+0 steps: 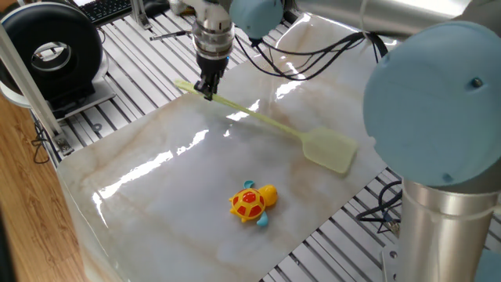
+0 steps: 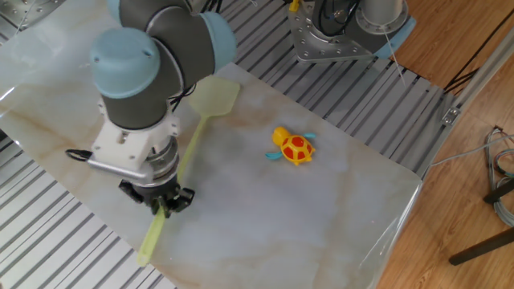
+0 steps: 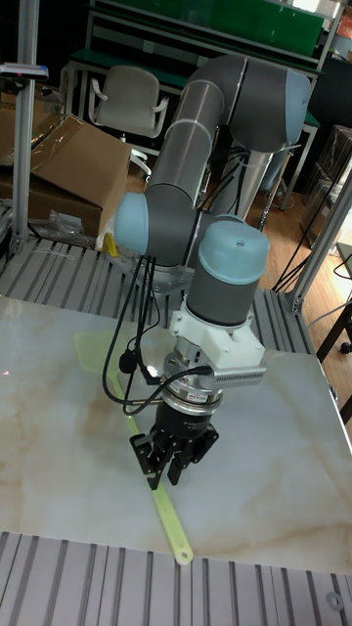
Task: Swat with a flyswatter
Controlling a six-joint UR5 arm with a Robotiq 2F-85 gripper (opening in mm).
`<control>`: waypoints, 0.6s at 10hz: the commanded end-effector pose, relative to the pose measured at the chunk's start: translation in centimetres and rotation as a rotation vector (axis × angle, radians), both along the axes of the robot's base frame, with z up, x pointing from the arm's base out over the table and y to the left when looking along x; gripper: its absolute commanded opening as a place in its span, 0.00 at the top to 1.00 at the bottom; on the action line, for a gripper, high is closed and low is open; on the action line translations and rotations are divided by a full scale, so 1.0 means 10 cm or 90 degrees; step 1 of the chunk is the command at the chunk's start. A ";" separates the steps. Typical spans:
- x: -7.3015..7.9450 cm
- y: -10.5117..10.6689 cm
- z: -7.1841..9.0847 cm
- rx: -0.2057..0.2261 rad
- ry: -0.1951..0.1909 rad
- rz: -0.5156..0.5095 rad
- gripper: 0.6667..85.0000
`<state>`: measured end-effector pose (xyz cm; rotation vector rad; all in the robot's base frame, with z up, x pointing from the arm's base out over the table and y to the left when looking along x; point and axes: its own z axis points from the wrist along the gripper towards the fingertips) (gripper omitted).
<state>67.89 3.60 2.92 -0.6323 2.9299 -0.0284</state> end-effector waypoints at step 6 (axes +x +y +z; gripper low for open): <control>0.10 -0.17 0.54 -0.046 -0.003 0.002 0.67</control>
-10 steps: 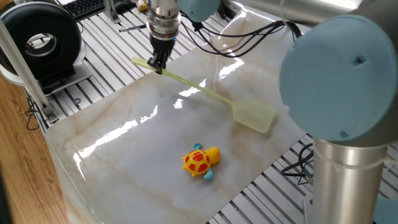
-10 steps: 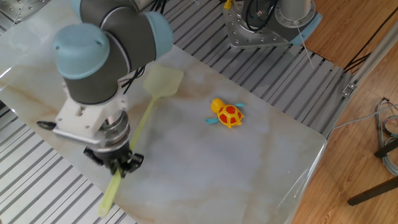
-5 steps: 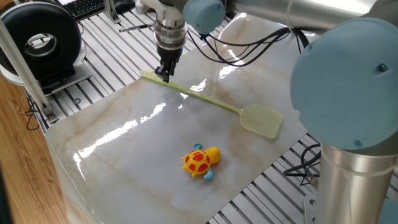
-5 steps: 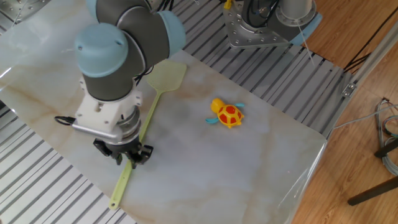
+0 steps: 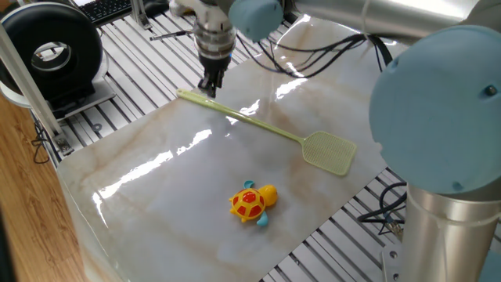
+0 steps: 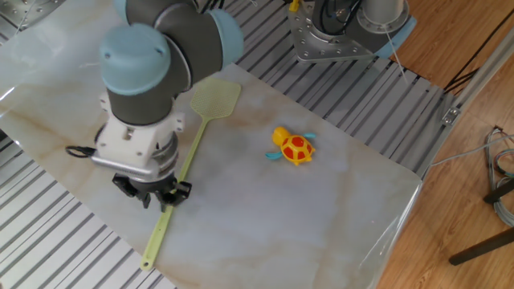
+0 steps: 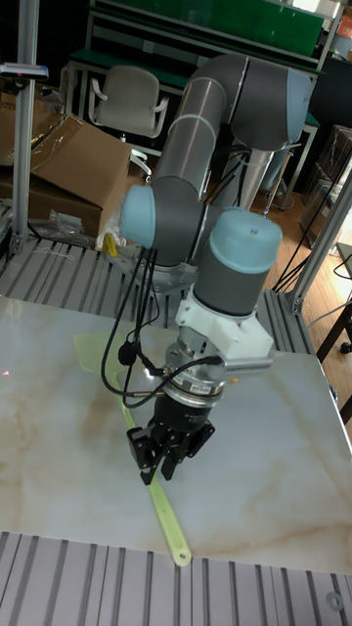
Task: Swat with a flyswatter
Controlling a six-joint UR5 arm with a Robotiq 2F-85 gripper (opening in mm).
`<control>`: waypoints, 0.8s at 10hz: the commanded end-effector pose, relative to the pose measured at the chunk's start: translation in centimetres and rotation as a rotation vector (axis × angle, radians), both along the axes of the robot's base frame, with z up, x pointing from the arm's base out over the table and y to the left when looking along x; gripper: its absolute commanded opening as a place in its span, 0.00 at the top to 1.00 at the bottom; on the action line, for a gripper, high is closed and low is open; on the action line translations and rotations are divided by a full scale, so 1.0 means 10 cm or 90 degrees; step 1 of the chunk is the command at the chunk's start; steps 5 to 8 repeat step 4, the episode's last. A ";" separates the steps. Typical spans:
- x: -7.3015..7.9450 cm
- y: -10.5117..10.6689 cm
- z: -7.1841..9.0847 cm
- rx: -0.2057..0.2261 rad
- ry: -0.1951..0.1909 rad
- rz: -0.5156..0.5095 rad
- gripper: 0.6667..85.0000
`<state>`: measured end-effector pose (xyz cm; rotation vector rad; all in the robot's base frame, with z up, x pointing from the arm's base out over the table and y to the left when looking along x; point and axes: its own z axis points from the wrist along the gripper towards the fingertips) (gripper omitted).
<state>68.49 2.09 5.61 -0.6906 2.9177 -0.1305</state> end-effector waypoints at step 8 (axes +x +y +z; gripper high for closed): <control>0.08 -0.05 0.27 0.007 0.003 -0.028 0.99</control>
